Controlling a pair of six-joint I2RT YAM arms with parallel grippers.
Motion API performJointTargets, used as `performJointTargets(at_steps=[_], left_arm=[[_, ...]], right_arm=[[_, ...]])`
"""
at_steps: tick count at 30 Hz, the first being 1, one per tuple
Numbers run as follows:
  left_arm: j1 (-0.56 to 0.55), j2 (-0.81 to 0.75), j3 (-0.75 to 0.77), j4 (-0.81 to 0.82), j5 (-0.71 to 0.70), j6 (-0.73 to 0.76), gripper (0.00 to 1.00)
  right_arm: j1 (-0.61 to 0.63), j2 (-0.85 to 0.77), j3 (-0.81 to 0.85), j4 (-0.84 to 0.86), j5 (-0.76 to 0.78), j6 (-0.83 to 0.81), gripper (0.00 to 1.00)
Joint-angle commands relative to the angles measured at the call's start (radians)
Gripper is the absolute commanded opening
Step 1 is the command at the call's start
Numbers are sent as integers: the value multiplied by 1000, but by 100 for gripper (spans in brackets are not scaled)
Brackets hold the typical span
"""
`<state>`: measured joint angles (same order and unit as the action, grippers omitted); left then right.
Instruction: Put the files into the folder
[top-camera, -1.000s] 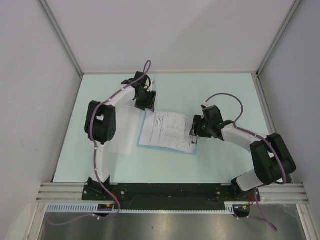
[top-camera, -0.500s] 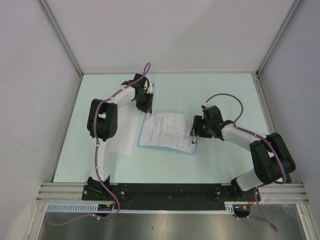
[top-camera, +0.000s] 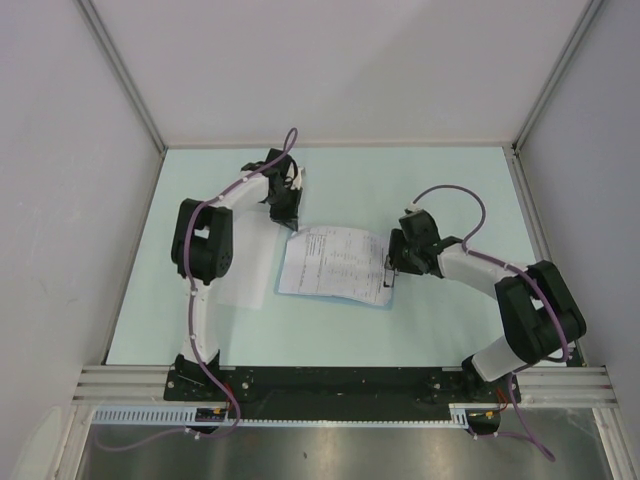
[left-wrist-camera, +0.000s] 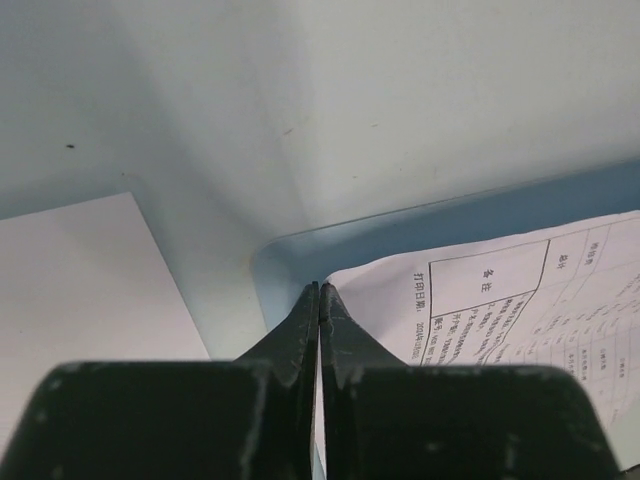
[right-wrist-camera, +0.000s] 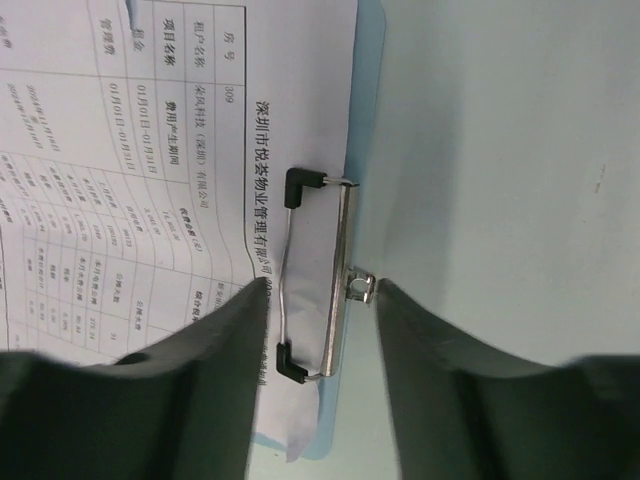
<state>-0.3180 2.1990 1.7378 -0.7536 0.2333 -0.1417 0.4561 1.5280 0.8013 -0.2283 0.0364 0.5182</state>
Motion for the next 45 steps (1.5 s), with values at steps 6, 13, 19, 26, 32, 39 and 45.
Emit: performJointTargets(at_steps=[6, 13, 19, 26, 32, 39, 45], left_arm=[[-4, -78, -9, -29, -86, -35, 0], [-7, -88, -12, -15, -95, -44, 0], [-15, -82, -12, -12, -91, -45, 0], [-21, -79, -17, -9, -94, -45, 0], [-26, -76, -23, -9, -103, -45, 0], [-26, -73, -21, -13, -118, -41, 0], [-26, -67, -18, -20, -149, -38, 0]], right_arm=[[33, 30, 75, 6, 74, 22, 45], [56, 67, 99, -35, 105, 9, 51], [62, 104, 99, -17, 106, 13, 44], [72, 127, 110, -26, 132, 20, 39], [96, 150, 116, -60, 161, 37, 40], [107, 170, 116, -75, 168, 34, 41], [110, 207, 114, -78, 163, 34, 39]])
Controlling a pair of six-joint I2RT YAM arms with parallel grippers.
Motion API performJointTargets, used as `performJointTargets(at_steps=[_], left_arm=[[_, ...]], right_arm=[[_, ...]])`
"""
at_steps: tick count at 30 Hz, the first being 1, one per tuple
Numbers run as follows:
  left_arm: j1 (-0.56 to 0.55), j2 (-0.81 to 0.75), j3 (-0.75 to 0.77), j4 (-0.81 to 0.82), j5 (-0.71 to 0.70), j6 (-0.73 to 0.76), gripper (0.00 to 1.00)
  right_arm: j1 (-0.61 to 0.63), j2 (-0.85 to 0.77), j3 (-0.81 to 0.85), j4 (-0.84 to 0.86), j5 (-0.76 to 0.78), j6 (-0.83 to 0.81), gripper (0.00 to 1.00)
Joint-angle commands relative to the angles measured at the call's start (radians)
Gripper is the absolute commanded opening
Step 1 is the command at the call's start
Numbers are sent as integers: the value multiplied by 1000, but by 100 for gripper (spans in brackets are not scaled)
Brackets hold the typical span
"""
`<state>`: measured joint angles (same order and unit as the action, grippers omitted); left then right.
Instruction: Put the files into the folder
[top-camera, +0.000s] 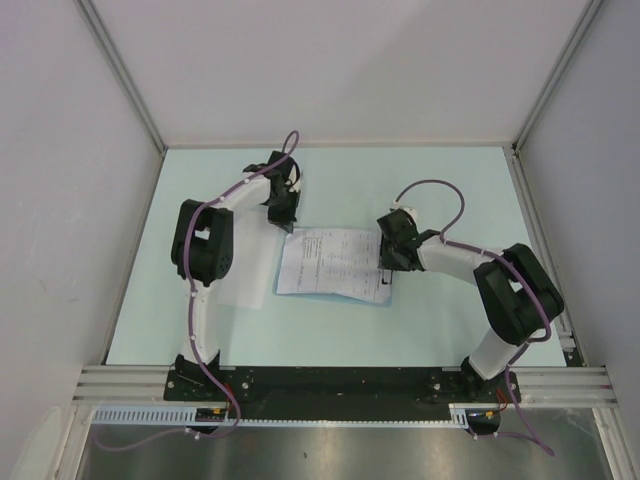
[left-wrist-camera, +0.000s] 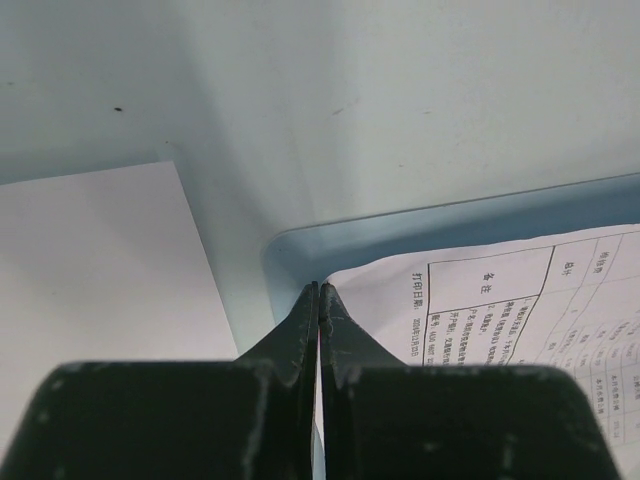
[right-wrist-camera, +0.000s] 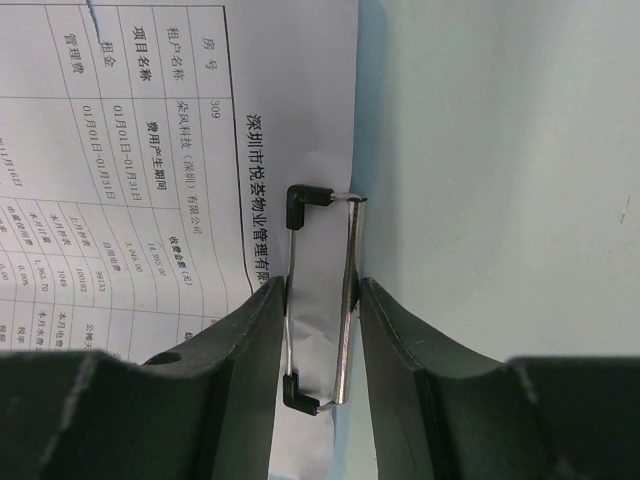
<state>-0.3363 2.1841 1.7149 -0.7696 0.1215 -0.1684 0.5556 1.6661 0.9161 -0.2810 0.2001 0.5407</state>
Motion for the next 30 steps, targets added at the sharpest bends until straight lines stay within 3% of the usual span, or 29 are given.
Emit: performJointTargets(at_steps=[1, 5, 10, 16, 22, 23, 30], left_arm=[[-6, -49, 5, -7, -39, -11, 0], [-7, -43, 3, -10, -48, -8, 0], [-7, -46, 3, -8, -49, -8, 0], [-7, -40, 3, -10, -52, -8, 0], [-6, -30, 3, -13, -60, -6, 0], [-6, -29, 3, -13, -66, -5, 0], [-6, -6, 0, -23, -109, 6, 0]], right_arm=[[10, 75, 0, -23, -2, 13, 38], [13, 81, -14, -6, -7, 21, 33], [20, 87, -16, -7, -10, 15, 40], [21, 92, -20, -20, 13, 10, 39], [21, 104, -45, 12, 30, 10, 13], [23, 115, -46, 14, 32, 11, 0], [-5, 98, -88, 98, -54, -28, 0]])
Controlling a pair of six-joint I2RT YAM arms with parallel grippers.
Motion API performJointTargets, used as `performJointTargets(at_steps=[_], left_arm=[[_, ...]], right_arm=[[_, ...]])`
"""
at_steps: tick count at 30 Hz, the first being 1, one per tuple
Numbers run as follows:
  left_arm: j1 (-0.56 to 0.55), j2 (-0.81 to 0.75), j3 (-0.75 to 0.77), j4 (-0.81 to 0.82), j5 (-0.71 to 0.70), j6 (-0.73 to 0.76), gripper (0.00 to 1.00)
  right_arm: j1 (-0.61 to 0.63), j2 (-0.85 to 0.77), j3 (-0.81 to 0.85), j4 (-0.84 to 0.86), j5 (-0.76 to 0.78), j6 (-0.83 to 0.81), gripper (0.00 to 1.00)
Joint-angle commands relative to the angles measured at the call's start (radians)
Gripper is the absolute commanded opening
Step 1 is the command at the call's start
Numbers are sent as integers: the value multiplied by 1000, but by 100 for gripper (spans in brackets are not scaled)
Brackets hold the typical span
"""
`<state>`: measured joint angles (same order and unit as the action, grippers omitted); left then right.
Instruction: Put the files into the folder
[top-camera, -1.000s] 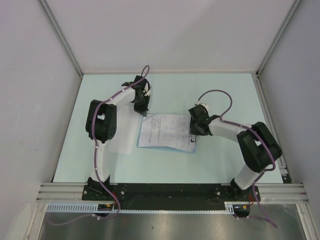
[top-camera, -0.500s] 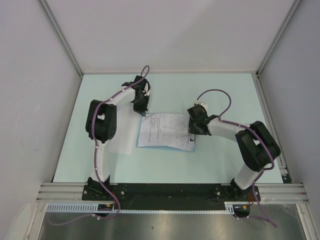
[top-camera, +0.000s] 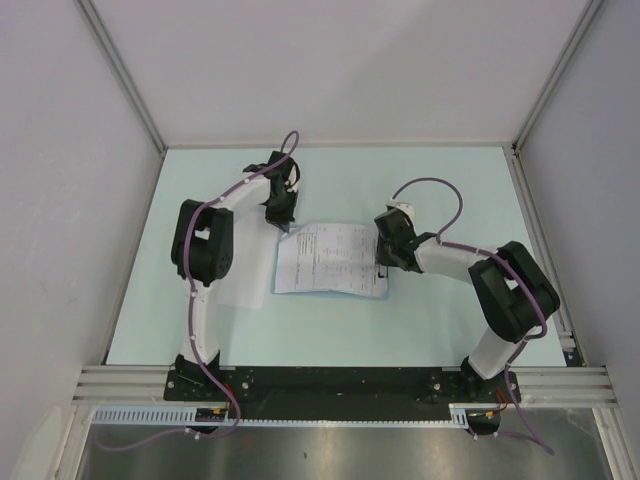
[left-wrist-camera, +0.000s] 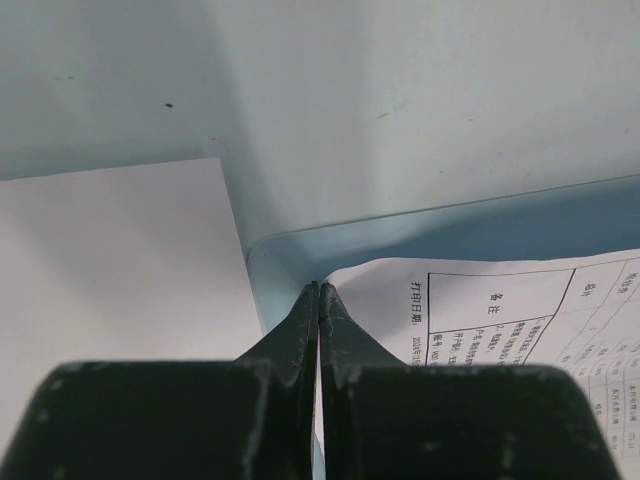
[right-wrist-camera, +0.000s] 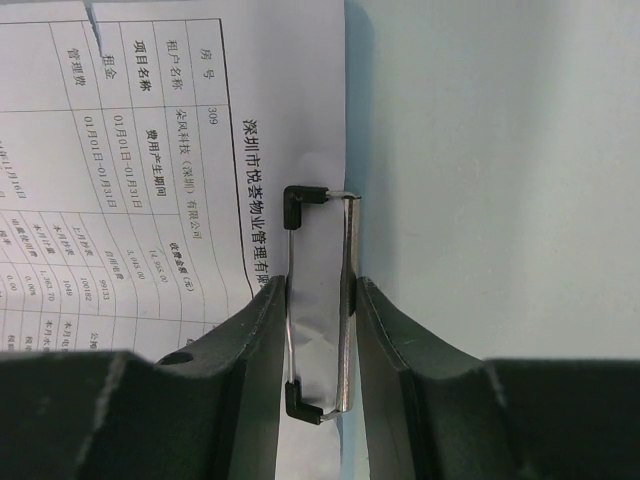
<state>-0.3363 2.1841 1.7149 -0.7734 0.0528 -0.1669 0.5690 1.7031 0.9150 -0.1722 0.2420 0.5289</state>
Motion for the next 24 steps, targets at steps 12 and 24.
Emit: performJointTargets(at_steps=[12, 24], left_arm=[[-7, 8, -8, -21, -45, 6, 0], [-7, 22, -6, -24, -39, 17, 0]], right_arm=[[-124, 6, -149, 79, -328, -95, 0], [-166, -26, -153, 53, -342, -141, 0]])
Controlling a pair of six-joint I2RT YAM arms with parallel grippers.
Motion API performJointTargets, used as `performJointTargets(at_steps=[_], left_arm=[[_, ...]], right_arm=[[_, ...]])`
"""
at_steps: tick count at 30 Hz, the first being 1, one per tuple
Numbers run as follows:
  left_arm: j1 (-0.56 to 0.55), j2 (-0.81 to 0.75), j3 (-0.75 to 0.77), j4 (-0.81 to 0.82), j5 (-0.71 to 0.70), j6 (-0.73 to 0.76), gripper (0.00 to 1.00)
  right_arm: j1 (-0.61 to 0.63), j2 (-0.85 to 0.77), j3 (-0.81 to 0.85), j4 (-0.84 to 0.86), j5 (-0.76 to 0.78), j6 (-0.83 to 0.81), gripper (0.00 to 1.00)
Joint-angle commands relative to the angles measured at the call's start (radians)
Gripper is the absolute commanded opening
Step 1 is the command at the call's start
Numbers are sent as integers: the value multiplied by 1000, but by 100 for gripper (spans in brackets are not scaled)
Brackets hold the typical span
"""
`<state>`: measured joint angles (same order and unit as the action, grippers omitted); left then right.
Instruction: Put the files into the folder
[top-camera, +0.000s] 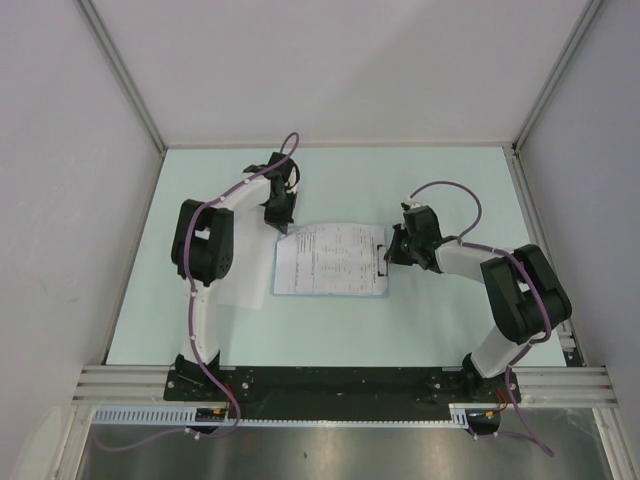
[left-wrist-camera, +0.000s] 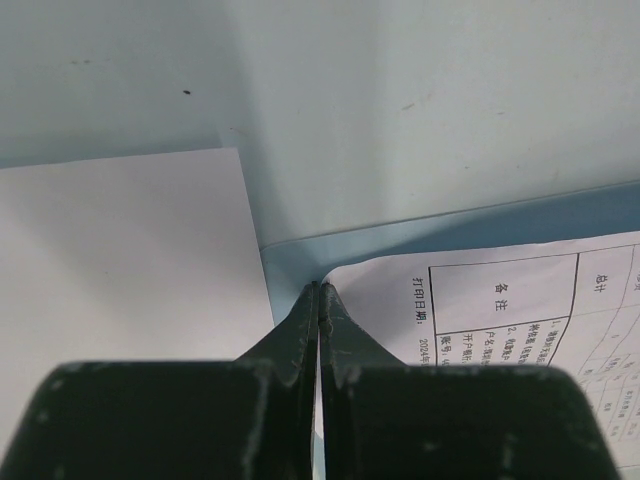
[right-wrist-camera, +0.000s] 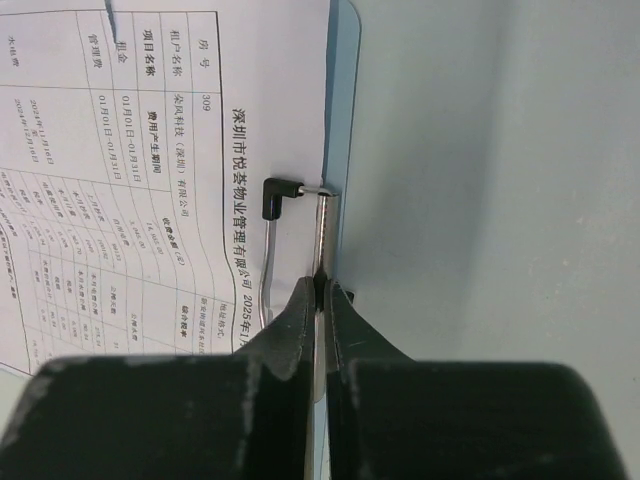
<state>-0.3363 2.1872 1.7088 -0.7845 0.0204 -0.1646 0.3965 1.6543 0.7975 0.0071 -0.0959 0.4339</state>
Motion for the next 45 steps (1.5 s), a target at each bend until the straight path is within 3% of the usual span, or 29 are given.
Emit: performJointTargets(at_steps=[1, 6, 18, 20, 25, 45], left_arm=[[-7, 19, -1, -10, 4, 14, 0], [-20, 22, -8, -9, 16, 7, 0], [-38, 17, -8, -9, 15, 2, 0], [-40, 19, -8, -10, 15, 4, 0], [-40, 11, -12, -10, 12, 5, 0], [-40, 16, -11, -12, 12, 8, 0]], right_arm=[[13, 15, -34, -131, 21, -43, 0], [42, -77, -11, -117, 39, -20, 1], [97, -88, 140, -312, 96, -7, 57], [128, -62, 157, -335, 174, -1, 58], [140, 16, 229, -403, 216, 20, 40], [171, 127, 312, -429, 251, 16, 44]])
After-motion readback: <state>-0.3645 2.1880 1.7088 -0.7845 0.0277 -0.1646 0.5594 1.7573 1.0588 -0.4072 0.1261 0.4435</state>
